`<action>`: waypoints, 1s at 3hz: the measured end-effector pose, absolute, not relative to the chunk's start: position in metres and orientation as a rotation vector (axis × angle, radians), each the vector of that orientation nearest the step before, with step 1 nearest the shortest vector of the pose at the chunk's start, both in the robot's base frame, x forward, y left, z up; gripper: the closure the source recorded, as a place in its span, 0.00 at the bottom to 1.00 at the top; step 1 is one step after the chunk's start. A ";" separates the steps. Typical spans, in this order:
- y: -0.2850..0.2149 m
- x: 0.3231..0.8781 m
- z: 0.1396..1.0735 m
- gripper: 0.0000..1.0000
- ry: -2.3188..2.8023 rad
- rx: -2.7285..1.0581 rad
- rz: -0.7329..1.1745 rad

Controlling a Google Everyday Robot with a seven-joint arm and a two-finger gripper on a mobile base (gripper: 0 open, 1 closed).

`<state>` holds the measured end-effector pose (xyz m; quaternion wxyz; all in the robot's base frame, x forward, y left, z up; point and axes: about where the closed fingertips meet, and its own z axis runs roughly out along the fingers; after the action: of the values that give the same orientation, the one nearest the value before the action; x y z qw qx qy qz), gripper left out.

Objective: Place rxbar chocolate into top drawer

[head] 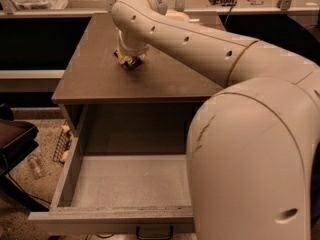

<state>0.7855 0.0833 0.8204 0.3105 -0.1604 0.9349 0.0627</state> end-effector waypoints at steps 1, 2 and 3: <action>0.083 0.785 0.821 1.00 2.469 -0.423 0.166; 0.071 0.788 0.832 1.00 2.448 -0.399 0.137; 0.035 0.785 0.858 1.00 2.405 -0.319 0.063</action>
Offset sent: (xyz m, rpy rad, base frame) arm 0.0060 -0.0296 0.0324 -0.0201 -0.0702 -0.0574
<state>0.7854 0.0346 0.8584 0.3498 -0.1231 0.9284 0.0243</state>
